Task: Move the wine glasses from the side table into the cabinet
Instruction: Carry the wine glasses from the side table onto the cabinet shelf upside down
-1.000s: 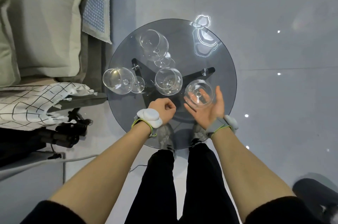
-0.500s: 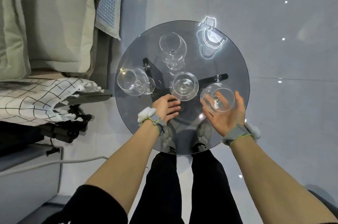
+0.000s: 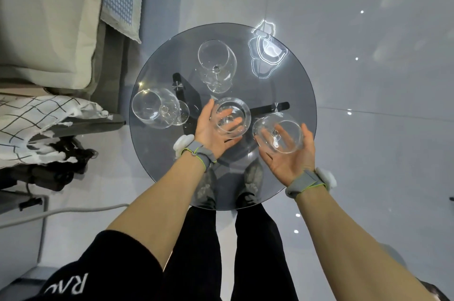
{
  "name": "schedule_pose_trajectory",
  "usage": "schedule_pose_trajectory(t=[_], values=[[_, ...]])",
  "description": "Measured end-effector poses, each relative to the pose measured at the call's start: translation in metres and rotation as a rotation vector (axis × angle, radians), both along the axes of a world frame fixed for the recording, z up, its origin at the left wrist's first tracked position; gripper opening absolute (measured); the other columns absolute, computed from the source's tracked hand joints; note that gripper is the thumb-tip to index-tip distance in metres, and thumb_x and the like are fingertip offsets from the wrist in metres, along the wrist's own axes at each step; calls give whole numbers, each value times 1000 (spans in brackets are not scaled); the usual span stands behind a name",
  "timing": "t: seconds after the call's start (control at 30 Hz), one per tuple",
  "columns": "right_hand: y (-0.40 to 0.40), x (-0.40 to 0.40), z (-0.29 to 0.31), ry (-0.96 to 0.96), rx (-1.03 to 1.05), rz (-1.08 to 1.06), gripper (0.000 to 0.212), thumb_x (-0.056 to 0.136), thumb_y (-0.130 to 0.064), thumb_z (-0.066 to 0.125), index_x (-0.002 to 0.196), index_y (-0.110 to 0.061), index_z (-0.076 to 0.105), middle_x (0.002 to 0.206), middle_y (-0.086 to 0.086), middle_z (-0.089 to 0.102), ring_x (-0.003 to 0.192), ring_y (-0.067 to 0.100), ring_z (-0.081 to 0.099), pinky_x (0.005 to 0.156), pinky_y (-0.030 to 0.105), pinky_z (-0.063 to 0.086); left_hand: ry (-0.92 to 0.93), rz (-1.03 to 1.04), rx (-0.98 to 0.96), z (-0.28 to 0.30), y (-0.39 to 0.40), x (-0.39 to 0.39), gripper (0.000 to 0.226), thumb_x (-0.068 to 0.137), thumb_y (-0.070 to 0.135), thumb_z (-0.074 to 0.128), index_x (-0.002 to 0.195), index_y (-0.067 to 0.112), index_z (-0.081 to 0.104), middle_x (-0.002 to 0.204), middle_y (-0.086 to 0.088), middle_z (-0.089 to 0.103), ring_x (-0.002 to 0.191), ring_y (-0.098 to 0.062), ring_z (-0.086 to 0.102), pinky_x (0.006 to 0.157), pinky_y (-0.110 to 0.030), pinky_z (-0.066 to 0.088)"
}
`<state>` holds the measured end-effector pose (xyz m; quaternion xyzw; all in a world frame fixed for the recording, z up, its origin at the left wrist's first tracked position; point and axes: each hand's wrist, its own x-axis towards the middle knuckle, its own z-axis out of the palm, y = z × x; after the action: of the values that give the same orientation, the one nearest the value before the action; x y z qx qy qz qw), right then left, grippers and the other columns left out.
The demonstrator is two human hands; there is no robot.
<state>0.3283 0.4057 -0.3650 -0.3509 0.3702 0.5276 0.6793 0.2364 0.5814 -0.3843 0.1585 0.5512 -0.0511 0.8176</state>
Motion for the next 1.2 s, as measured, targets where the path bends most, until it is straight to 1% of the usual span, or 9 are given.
schedule_pose_trajectory(t=[0.13,0.27,0.43,0.63,0.77,0.9,1.07,1.13,1.2], values=[[4,-1,13,-7,-27,38,57,80,-63,56,115,-18,61,129,16,62,117,38,60,76,38,57,29,21,16,12,-5,-10,68,80,71,51,125,21,62,119,-11,68,104,-30,66,83,-37,52],[7,-13,37,-36,-48,56,62,81,-63,57,125,-19,58,127,16,64,114,39,63,75,38,57,11,18,16,42,-5,-33,69,79,72,49,125,23,61,121,-11,67,103,-29,66,84,-37,51],[14,-44,71,-86,-51,82,68,81,-64,54,134,-22,54,131,13,62,116,37,61,73,37,57,22,32,6,81,-7,-71,69,78,73,49,124,24,63,122,-9,67,112,-27,63,81,-38,50],[14,-88,109,-113,-22,101,59,80,-64,55,123,-23,59,129,12,63,113,36,63,73,35,59,-10,40,19,118,-8,-128,70,77,72,52,125,22,62,123,-11,66,107,-31,65,82,-40,54],[13,-113,123,-136,-24,181,65,78,-65,57,128,-23,57,130,11,62,112,36,64,71,36,60,-25,82,58,141,-13,-159,67,79,70,52,122,20,63,122,-13,66,105,-32,65,89,-43,52],[13,-132,133,-158,-21,271,68,77,-65,58,130,-22,56,126,12,65,113,35,64,74,37,58,-30,152,90,160,-24,-187,66,80,70,51,121,20,63,121,-14,66,104,-32,65,83,-41,53],[19,-157,147,-189,12,425,67,78,-63,59,130,-20,55,127,14,64,107,36,67,82,39,54,-74,264,133,173,-43,-233,69,78,71,52,125,22,60,124,-14,65,104,-33,66,83,-41,54],[17,-175,151,-201,35,485,68,78,-63,59,129,-19,57,124,14,66,106,37,67,83,40,53,-72,335,150,179,-59,-259,67,77,71,53,121,21,61,125,-14,64,106,-34,64,86,-43,54],[18,-187,151,-204,43,529,67,78,-63,59,129,-19,58,121,14,67,107,38,67,85,41,52,-77,380,153,183,-67,-276,60,77,69,54,109,20,64,122,-15,64,105,-34,61,93,-46,50]])
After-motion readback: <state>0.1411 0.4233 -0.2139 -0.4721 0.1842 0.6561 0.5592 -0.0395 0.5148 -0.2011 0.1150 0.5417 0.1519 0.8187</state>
